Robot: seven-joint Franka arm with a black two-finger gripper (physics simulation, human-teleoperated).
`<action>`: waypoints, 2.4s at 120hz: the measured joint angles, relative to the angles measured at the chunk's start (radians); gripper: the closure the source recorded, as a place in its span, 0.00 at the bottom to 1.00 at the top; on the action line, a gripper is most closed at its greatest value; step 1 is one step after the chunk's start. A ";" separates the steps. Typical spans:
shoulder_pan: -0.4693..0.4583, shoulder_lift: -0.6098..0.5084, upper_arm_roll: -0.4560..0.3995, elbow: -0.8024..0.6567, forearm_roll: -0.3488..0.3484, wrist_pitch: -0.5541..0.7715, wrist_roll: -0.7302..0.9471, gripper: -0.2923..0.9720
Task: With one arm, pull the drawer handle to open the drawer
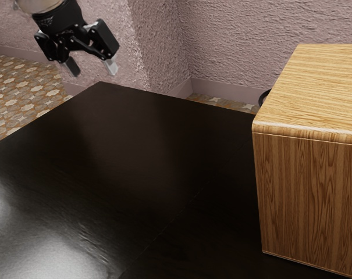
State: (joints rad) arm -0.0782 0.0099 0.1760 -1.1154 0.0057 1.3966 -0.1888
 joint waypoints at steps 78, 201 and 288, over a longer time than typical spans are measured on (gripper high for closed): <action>-0.061 0.050 -0.019 -0.018 -0.123 -0.049 -0.045 0.23; 0.196 0.523 -0.184 0.310 -0.768 0.145 0.153 0.25; 0.163 0.618 -0.237 0.445 -0.783 0.084 0.063 0.52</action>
State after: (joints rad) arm 0.0850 0.6279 -0.0606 -0.6708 -0.7770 1.4804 -0.1257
